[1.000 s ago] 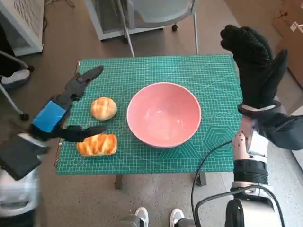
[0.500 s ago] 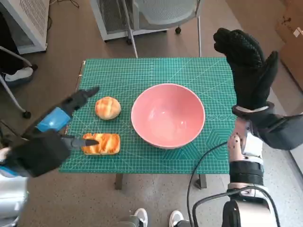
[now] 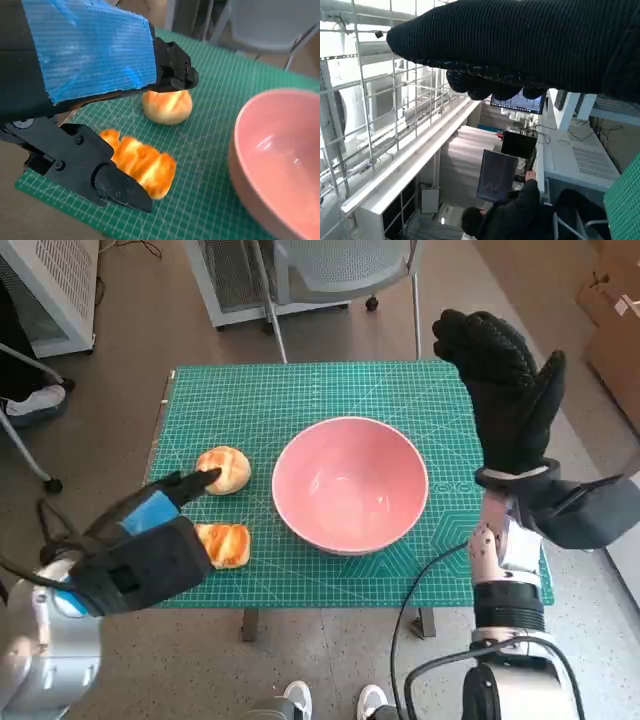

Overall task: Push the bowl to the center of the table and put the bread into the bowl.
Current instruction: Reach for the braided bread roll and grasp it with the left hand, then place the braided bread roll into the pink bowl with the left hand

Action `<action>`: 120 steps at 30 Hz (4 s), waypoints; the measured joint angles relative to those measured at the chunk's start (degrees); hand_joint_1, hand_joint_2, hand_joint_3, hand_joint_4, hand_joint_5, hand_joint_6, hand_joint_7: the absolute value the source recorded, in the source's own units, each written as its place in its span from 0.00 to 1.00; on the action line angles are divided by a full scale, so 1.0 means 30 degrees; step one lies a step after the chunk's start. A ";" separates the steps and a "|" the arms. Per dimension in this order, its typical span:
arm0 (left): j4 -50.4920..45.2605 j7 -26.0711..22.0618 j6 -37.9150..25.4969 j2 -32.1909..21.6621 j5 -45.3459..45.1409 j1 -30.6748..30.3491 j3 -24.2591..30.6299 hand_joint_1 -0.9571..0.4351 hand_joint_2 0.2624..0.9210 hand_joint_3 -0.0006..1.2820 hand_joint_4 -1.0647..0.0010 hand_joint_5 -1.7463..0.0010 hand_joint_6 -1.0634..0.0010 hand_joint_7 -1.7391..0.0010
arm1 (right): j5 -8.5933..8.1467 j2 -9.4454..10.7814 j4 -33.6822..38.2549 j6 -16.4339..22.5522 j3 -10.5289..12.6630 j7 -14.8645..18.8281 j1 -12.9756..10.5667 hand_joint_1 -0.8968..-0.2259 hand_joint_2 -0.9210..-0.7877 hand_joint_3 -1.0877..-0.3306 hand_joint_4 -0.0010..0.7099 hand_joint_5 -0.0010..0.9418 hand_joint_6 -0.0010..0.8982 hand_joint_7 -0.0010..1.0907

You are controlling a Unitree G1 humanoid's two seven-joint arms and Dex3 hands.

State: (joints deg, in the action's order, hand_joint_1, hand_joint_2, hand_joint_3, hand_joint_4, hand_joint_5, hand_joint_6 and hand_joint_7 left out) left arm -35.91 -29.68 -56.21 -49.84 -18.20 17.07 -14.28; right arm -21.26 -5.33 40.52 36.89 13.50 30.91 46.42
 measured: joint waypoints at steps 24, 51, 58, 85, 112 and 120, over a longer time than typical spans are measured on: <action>0.5378 -0.1280 0.0111 0.0140 -0.2261 0.1793 -0.4016 0.51 0.73 0.00 0.87 1.00 0.67 1.00 | 0.0030 0.0355 0.0006 -0.0009 -0.0057 -0.0037 0.0012 0.44 0.00 0.63 0.52 0.00 0.47 0.01; 0.9239 -0.1946 0.2190 0.1482 -0.3774 0.2662 -0.4671 0.68 0.98 0.04 0.40 0.38 0.31 0.35 | -0.0406 0.0487 -0.0887 -0.0386 0.0045 -0.0056 -0.0249 0.44 0.00 0.64 0.53 0.00 0.49 0.02; 0.7844 -0.1911 0.2929 0.1482 -0.3845 0.1581 -0.3927 0.69 0.98 0.04 0.38 0.32 0.30 0.39 | -0.0535 0.0532 -0.0959 -0.0660 0.0058 -0.0041 -0.0282 0.44 0.00 0.64 0.53 0.00 0.49 0.01; 0.0001 -0.0698 0.4487 0.1579 -0.6221 0.1620 0.0689 0.69 0.92 0.02 0.20 0.43 0.27 0.43 | -0.0501 0.0612 -0.1148 -0.0620 0.0030 -0.0002 -0.0533 0.46 0.00 0.63 0.54 0.00 0.48 0.00; 0.1341 -0.2454 0.5677 0.4831 -0.7421 0.8770 -0.0718 0.69 0.97 0.01 0.24 0.36 0.32 0.44 | -0.0546 0.0085 -0.1179 -0.0771 0.0313 0.0320 -0.0676 0.45 0.00 0.62 0.55 0.01 0.49 0.01; 0.3603 -0.2132 0.6792 0.6857 -0.7709 1.0830 -0.2084 0.69 0.99 0.01 0.28 0.32 0.32 0.45 | -0.0436 0.0088 -0.2058 -0.0888 0.0260 0.0112 -0.1030 0.46 0.00 0.61 0.56 0.00 0.49 0.01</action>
State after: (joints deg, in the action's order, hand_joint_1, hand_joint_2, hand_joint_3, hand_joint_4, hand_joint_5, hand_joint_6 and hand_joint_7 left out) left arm -25.11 -36.08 -35.83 -29.27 -41.33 49.56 -20.53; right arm -22.57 -5.07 34.35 34.22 14.28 31.25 43.33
